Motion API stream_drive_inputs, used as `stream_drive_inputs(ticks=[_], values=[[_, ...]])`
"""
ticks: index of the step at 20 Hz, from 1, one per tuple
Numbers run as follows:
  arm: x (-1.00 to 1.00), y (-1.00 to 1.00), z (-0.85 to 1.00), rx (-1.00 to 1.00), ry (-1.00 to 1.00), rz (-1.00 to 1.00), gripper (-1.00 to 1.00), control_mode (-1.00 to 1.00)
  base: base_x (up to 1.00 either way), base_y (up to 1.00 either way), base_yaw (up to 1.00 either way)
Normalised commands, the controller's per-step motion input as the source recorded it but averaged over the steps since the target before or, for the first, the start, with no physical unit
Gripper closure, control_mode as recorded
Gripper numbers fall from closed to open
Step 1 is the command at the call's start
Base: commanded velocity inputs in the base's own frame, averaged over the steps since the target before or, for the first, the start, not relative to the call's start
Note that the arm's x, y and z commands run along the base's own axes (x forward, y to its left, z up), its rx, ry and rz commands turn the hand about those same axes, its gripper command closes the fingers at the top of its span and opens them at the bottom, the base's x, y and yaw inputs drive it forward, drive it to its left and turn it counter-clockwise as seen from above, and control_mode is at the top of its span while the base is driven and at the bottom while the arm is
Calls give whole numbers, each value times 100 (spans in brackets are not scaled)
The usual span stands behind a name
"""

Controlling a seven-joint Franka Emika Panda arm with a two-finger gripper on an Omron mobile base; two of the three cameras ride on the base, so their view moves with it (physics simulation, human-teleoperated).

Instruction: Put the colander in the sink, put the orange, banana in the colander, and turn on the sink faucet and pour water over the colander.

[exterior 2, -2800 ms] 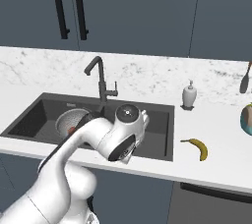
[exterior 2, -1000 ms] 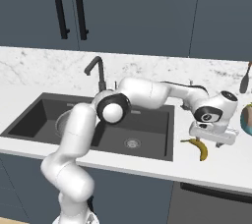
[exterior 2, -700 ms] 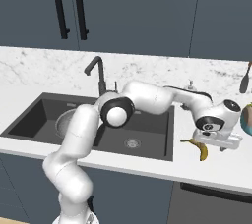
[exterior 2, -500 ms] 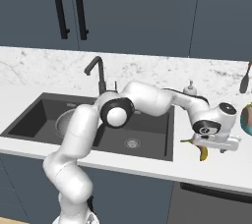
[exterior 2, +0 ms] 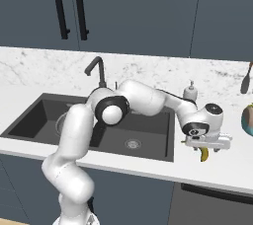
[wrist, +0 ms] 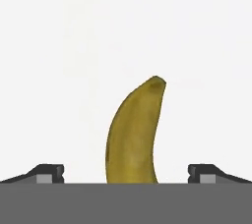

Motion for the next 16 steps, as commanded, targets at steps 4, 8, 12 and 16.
stream_drive_inputs(ticks=[4,8,12,16], values=[[59,-12,-19,3,7,-3,-100,-100,0,0,0],[73,-29,-37,6,11,0,-100,-100,0,0,0],[42,-52,-56,11,12,0,-100,-100,0,0,0],[-62,-11,-78,7,-1,-7,100,-100,0,0,0]])
